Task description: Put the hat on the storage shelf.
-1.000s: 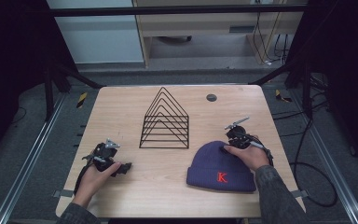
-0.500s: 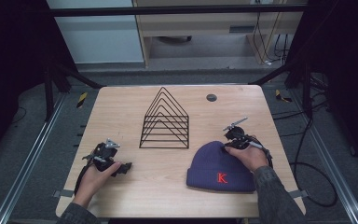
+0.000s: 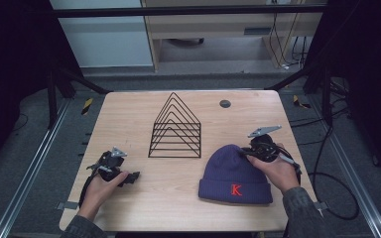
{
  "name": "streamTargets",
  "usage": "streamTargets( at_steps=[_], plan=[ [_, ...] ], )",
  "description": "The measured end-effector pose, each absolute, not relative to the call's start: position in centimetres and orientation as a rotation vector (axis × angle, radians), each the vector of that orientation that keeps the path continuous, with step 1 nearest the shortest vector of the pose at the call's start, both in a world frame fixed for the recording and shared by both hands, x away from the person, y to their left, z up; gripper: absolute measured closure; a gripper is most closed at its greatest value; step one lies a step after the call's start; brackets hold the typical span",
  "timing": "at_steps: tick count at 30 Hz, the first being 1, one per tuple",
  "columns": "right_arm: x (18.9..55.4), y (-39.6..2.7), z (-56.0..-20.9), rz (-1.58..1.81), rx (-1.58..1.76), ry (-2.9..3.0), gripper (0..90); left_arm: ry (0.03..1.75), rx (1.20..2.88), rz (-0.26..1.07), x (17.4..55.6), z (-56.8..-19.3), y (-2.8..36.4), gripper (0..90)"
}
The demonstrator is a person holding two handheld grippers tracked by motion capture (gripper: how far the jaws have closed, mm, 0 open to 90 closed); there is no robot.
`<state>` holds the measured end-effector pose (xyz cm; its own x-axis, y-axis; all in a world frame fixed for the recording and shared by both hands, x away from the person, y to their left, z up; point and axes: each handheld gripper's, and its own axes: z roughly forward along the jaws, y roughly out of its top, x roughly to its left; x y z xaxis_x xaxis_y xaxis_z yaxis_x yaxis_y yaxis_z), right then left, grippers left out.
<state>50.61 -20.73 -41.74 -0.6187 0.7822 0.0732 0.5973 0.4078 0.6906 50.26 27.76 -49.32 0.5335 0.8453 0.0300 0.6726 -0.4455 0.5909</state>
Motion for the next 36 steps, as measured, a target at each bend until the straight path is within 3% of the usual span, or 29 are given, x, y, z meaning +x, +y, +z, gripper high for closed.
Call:
streamTargets(
  at_steps=[14,27,36],
  plan=[
    [46.5,-19.7,-34.9,1.146,0.979,2.321,79.3,1.226,2.188,0.504,50.2,-48.4,28.0,6.5],
    [47.1,-19.7,-32.1,1.168,0.927,2.262,79.8,1.224,2.036,0.576,49.5,-46.7,28.6,7.1],
    [47.8,-20.3,-29.9,1.211,0.943,2.205,79.8,1.064,1.952,0.532,49.1,-41.5,27.9,8.5]
  ],
)
